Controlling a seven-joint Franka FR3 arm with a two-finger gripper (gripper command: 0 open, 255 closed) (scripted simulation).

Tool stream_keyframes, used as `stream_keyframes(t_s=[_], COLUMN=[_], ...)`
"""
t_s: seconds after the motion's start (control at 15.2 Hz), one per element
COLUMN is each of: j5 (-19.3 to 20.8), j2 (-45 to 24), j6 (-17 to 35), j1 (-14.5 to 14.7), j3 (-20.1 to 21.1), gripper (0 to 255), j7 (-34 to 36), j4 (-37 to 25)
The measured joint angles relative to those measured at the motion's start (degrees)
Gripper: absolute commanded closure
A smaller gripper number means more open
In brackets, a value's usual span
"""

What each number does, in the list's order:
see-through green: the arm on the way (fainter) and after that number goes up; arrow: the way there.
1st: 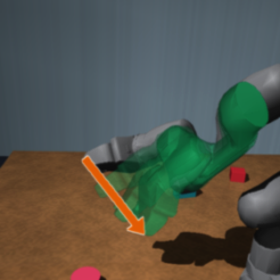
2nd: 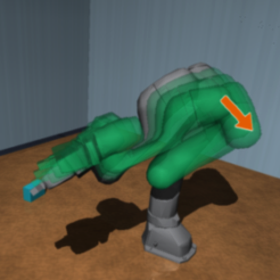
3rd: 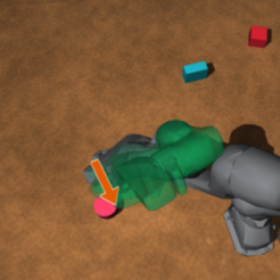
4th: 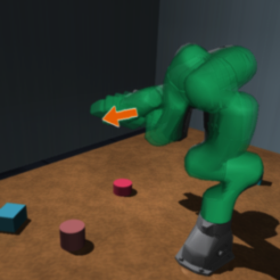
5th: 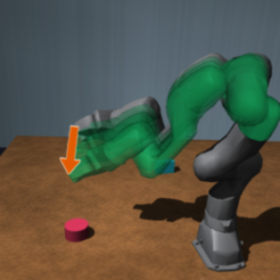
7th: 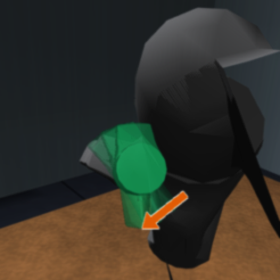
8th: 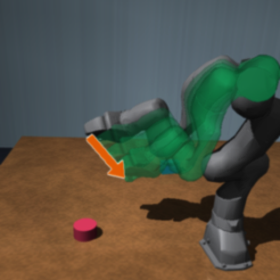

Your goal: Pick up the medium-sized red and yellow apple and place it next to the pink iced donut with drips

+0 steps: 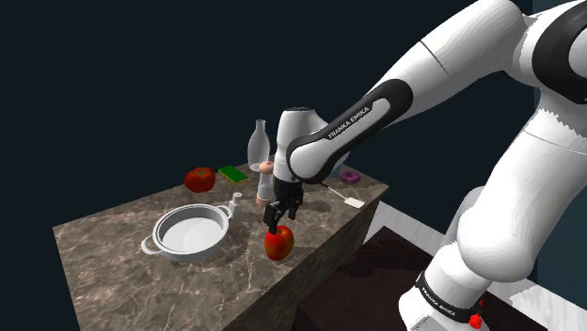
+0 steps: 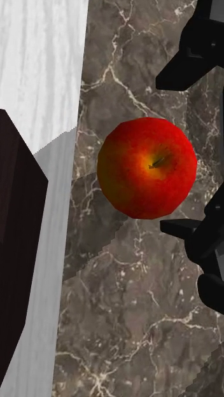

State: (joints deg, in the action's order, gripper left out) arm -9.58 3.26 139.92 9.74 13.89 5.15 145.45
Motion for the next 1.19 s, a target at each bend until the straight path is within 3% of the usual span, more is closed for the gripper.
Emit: stream_keyframes(t_s=[0.66, 1.19], j5=[0.0, -0.4], j2=[0.0, 4.5], j6=[0.0, -6.0], j1=[0.0, 0.0], j3=[0.0, -0.3], gripper=[255, 255], j7=[0.0, -0.1], j4=[0.0, -1.5])
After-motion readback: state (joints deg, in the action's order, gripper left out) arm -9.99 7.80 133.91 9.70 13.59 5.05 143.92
